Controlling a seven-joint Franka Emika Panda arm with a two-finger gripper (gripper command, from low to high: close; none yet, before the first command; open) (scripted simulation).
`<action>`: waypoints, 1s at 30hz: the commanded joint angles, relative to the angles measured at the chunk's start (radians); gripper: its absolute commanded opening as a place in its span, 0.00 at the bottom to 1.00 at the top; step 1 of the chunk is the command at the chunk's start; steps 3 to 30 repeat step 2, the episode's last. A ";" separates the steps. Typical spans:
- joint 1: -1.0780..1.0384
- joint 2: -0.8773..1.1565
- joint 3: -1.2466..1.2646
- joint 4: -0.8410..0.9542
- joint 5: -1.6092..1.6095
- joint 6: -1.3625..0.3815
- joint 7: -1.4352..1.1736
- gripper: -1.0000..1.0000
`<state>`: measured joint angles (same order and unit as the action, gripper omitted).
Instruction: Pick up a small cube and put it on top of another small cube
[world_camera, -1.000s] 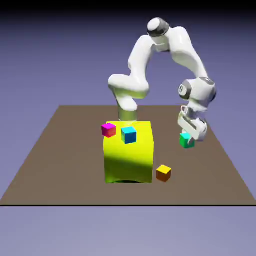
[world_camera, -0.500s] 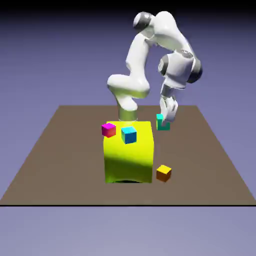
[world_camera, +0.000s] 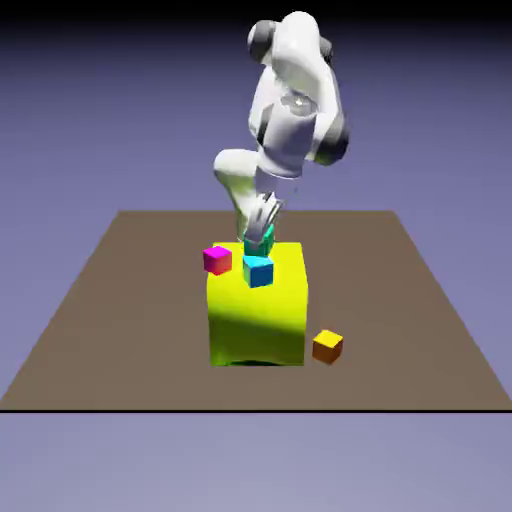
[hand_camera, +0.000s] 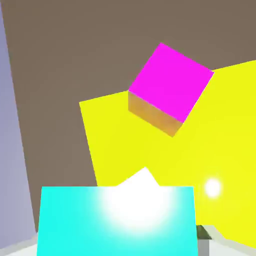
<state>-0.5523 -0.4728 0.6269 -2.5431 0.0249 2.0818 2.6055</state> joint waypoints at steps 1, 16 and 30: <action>0.000 0.000 0.000 0.000 0.000 0.000 0.000 1.00; 0.003 -0.013 -0.007 0.032 0.003 -0.043 -0.006 1.00; 0.003 -0.013 -0.007 0.032 0.003 -0.043 -0.006 1.00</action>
